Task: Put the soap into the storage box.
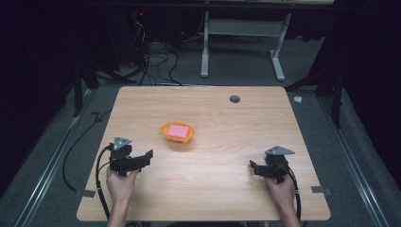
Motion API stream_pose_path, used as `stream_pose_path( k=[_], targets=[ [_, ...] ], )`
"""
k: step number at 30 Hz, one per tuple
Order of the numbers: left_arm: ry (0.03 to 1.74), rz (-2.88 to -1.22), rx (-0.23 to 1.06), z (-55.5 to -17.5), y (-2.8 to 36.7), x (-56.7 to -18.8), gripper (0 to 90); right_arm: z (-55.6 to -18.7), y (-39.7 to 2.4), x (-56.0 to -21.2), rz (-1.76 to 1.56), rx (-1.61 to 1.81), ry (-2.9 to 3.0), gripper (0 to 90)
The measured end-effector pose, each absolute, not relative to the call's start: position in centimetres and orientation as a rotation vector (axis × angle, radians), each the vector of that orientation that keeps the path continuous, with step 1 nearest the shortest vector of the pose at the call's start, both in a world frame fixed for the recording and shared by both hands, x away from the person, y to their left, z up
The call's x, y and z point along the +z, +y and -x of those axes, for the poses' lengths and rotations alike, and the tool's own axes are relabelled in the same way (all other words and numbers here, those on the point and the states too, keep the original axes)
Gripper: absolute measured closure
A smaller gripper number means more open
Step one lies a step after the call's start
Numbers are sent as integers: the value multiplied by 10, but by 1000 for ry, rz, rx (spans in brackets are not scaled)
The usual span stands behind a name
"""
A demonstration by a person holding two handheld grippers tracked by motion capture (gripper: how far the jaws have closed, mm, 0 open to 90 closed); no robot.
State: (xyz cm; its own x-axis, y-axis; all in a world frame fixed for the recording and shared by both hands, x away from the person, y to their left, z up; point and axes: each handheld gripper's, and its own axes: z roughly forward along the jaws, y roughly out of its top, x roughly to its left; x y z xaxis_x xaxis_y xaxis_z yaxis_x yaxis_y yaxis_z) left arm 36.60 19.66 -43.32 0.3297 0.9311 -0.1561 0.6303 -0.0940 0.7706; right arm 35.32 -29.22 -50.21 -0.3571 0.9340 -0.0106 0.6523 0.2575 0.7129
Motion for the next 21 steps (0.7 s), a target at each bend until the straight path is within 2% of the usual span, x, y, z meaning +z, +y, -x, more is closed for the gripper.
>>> stream_pose_path(
  k=[21],
  targets=[
    [1409,-1790,447,-356,204,-456,162,-353,-292,-502,-1439,871,2101,228]
  ],
)
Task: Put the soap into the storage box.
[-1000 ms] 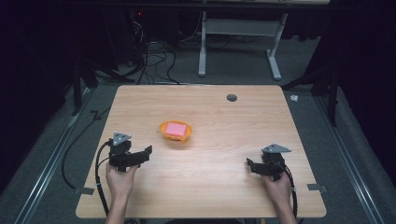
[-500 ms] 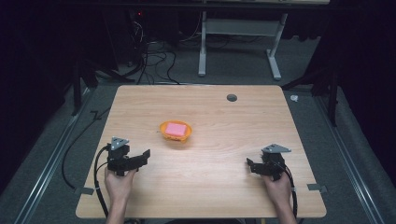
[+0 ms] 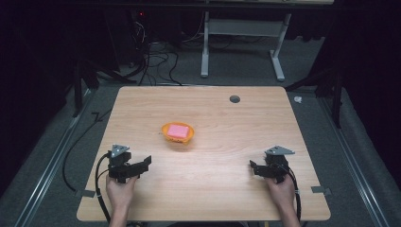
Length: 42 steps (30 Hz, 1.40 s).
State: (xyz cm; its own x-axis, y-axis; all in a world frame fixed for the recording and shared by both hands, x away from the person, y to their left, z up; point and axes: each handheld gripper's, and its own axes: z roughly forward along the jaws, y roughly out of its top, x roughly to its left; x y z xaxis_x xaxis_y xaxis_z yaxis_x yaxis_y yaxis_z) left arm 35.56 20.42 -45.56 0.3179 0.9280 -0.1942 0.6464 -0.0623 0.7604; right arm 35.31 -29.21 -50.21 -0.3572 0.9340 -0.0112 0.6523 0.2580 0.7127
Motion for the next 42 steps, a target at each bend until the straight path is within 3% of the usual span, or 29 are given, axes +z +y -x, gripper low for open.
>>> stream_pose_path(
  k=[24,38,42],
  targets=[
    [1426,-1848,424,-353,195,-486,166,-353,-292,-502,-1439,871,2101,228],
    [1402,-1988,547,-354,177,-504,165,-353,-292,-502,-1437,871,2101,228],
    [1384,-1963,583,-352,176,-508,159,-353,-292,-502,-1437,870,2101,227]
  ],
)
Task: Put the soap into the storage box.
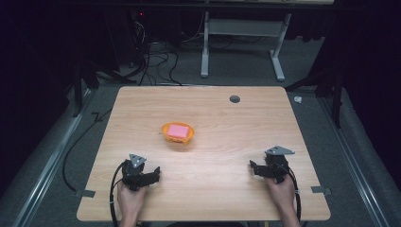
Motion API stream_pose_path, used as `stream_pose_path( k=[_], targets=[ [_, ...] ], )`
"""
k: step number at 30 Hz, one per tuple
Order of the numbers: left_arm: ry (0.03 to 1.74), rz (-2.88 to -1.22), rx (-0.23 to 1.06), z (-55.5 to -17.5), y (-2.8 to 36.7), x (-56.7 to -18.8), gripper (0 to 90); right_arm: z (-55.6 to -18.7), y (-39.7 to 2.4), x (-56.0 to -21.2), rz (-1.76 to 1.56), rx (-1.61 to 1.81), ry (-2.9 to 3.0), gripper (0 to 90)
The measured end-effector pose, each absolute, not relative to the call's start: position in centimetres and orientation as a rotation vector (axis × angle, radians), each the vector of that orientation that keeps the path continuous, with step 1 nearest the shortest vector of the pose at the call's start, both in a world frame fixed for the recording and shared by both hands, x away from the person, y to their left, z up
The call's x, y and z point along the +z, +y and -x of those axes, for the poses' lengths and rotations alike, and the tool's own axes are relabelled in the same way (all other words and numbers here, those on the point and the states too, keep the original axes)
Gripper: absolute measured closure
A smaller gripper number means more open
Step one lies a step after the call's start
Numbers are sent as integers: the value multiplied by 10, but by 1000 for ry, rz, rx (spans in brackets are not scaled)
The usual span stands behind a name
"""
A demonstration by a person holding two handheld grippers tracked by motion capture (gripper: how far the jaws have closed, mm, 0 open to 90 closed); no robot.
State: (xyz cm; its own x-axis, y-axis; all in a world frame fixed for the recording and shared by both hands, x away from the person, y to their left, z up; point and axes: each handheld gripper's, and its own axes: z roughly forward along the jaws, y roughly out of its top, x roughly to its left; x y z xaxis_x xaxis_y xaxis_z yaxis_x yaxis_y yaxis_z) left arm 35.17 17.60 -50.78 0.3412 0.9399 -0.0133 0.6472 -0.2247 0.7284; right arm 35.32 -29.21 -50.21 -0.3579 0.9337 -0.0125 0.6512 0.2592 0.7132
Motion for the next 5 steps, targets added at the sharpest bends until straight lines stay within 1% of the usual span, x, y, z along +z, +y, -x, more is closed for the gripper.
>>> stream_pose_path(
  k=[5],
  targets=[
    [1381,-1966,583,-351,176,-508,159,-353,-292,-502,-1437,870,2101,228]
  ],
)
